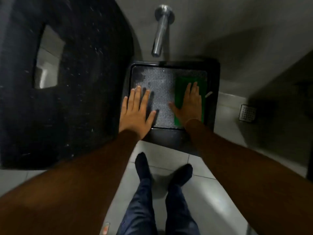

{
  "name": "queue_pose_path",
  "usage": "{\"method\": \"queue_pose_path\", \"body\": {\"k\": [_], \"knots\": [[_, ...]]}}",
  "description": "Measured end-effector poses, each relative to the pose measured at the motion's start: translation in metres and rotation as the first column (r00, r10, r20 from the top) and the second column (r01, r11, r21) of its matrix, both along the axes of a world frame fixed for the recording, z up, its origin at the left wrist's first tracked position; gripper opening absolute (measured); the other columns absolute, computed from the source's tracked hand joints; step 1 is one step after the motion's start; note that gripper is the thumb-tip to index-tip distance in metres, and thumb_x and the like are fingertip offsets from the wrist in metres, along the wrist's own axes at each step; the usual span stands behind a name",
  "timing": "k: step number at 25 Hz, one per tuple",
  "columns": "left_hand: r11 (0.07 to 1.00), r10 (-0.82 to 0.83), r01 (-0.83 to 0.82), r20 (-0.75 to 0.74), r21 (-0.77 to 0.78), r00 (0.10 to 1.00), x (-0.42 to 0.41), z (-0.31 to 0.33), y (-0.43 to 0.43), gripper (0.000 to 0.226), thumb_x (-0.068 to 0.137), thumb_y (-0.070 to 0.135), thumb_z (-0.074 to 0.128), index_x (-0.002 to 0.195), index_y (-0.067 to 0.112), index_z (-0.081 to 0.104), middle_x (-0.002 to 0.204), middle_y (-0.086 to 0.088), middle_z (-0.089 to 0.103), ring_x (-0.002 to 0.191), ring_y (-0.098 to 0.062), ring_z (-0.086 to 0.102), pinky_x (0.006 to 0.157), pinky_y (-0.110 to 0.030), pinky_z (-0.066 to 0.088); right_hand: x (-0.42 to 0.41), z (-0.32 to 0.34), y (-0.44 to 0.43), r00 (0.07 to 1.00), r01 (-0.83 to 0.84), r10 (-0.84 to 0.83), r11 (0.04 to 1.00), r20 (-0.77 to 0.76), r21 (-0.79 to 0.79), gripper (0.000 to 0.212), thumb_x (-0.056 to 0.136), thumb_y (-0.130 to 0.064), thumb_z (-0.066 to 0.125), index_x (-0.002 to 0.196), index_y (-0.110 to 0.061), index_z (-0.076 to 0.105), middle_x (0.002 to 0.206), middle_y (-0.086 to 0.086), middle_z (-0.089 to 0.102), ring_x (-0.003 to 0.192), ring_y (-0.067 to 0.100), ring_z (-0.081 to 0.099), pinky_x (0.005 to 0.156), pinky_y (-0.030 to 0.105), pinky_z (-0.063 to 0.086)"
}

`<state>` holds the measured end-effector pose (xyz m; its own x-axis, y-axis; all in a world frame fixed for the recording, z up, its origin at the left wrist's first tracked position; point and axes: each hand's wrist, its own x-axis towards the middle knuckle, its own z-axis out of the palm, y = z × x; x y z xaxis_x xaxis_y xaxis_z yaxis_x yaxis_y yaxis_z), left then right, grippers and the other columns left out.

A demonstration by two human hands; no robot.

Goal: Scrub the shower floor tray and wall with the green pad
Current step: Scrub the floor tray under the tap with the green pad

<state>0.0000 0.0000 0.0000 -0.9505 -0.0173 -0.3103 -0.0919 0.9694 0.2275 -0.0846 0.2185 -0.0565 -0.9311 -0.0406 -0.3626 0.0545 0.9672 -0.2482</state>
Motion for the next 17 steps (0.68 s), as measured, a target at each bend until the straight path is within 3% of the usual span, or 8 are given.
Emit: {"method": "queue_pose_path", "body": {"k": [2,4,6,8,12,15,17], "knots": [[0.999,0.029,-0.029,0.054,-0.018,0.998,-0.003,-0.009,0.002,0.084,0.113,0.064,0.021,0.184,0.026,-0.006,0.195,-0.013,-0.006,0.181,-0.034,-0.004,0.145,-0.054,-0.003,-0.001,-0.011,-0.001,0.998,0.023,-0.023,1.0,-0.054,0.012,0.11,0.095,-0.072,0.055,0.169,-0.004,0.01,0.177,0.022,0.004,0.165,0.039,0.01,0.132,0.051,0.018],[0.999,0.031,-0.028,0.098,-0.033,0.995,-0.003,-0.013,0.006,0.086,0.112,0.066,0.014,0.185,0.025,-0.006,0.195,-0.012,-0.008,0.181,-0.033,-0.006,0.146,-0.054,-0.003,-0.001,-0.016,0.001,0.995,0.031,-0.032,0.999,-0.093,-0.01,0.087,0.105,-0.052,0.051,0.168,-0.003,0.016,0.177,0.023,0.009,0.164,0.04,0.013,0.132,0.053,0.02],[1.0,0.0,0.004,0.125,-0.031,0.992,0.001,-0.012,0.012,0.085,0.11,0.067,0.01,0.182,0.028,-0.013,0.195,-0.011,-0.01,0.181,-0.032,-0.007,0.146,-0.054,-0.004,0.001,-0.02,0.001,0.994,0.056,-0.064,0.994,-0.093,-0.091,0.07,0.109,-0.027,0.048,0.167,-0.002,0.019,0.176,0.022,0.012,0.164,0.039,0.014,0.132,0.054,0.021],[0.998,-0.056,0.058,0.119,-0.013,0.991,-0.005,-0.006,0.012,0.08,0.112,0.066,0.013,0.176,0.032,-0.021,0.194,-0.01,-0.013,0.181,-0.031,-0.009,0.145,-0.052,-0.007,-0.005,-0.013,0.002,0.984,0.137,-0.161,0.959,-0.08,-0.248,0.063,0.11,-0.014,0.047,0.166,-0.001,0.022,0.175,0.021,0.019,0.164,0.037,0.019,0.133,0.052,0.021],[0.99,-0.144,0.143,0.079,0.012,0.986,-0.023,0.025,0.016,0.079,0.113,0.067,0.013,0.175,0.035,-0.024,0.192,-0.005,-0.023,0.178,-0.027,-0.019,0.144,-0.048,-0.011,-0.005,0.046,-0.006,0.835,0.512,-0.536,0.676,0.123,-0.53,0.057,0.113,-0.022,0.047,0.167,-0.016,0.028,0.165,0.02,0.045,0.151,0.035,0.046,0.128,0.043,0.035],[0.985,-0.172,0.171,0.038,0.035,0.984,-0.036,0.078,0.027,0.079,0.108,0.068,0.007,0.174,0.036,-0.023,0.186,-0.003,-0.03,0.174,-0.025,-0.026,0.147,-0.051,-0.004,0.001,0.124,-0.01,0.741,0.566,-0.66,0.511,0.127,-0.647,0.05,0.114,-0.024,0.045,0.163,-0.014,0.039,0.161,0.015,0.052,0.147,0.032,0.051,0.126,0.042,0.039],[0.984,-0.166,0.17,-0.072,0.05,0.983,-0.049,0.128,0.037,0.079,0.109,0.065,0.014,0.176,0.033,-0.014,0.186,-0.005,-0.024,0.175,-0.027,-0.019,0.147,-0.051,0.003,0.004,0.185,-0.009,0.69,0.562,-0.719,0.466,0.077,-0.683,0.047,0.113,-0.021,0.046,0.158,-0.008,0.046,0.159,0.016,0.053,0.146,0.031,0.052,0.125,0.031,0.036]]}}
